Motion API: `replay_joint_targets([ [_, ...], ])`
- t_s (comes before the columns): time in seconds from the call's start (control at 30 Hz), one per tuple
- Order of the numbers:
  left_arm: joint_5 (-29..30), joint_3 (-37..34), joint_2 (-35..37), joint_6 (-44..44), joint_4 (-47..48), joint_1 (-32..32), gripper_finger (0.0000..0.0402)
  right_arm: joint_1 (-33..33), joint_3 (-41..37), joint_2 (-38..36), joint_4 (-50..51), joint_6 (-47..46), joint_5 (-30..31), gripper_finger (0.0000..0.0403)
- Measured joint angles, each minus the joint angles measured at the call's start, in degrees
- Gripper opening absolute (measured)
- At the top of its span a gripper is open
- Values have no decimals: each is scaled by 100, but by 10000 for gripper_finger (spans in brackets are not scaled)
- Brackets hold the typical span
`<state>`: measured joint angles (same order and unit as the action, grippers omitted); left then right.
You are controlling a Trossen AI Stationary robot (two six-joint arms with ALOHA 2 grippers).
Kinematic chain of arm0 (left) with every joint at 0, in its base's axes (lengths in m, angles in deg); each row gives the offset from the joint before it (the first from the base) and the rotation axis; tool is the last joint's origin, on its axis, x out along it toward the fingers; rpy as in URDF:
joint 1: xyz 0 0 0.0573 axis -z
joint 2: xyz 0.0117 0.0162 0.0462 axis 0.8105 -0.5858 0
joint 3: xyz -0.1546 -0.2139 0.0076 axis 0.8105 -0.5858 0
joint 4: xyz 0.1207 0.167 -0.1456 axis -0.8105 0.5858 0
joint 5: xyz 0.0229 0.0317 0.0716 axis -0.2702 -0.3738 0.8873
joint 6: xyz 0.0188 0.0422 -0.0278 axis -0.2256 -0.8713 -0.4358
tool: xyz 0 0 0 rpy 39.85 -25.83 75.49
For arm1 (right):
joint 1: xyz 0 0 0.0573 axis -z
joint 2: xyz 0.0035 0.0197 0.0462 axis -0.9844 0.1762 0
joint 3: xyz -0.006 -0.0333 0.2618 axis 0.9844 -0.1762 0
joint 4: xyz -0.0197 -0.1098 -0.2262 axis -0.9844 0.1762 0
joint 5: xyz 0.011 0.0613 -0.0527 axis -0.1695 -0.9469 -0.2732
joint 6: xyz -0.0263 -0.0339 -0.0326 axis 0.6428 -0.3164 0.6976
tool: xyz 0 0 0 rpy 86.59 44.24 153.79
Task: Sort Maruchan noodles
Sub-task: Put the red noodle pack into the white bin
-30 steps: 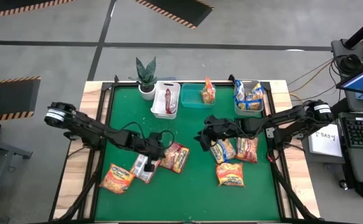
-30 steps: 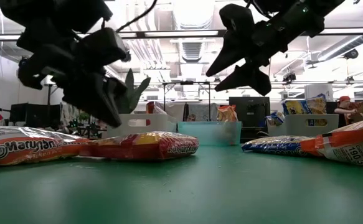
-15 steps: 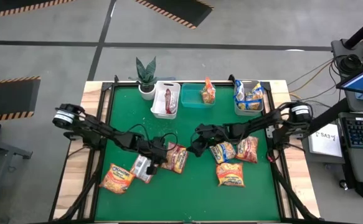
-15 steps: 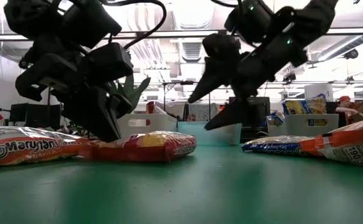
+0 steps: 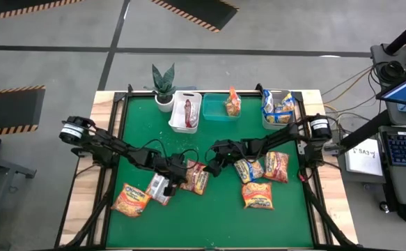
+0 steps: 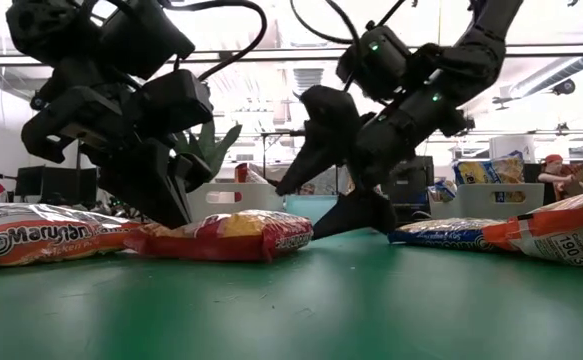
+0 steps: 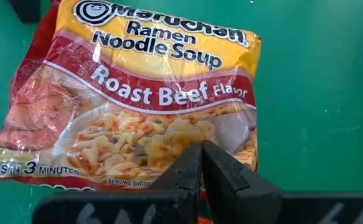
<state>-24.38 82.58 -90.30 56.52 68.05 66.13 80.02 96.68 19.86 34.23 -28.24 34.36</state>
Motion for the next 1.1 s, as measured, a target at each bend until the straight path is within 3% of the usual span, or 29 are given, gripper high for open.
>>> replay_joint_targets([
  [0.17,59,-7,-1,0,-7,2,0,4,331,362,-42,340,-208,342],
  [0.43,142,-46,-3,-2,-70,-2,0,-3,1144,926,45,770,-1434,330],
  [0.7,142,-93,1,0,-134,-2,0,15,1688,1293,72,839,-2070,318],
  [1.1,157,-131,68,-17,-208,-4,0,61,1676,1284,26,982,-2197,158],
])
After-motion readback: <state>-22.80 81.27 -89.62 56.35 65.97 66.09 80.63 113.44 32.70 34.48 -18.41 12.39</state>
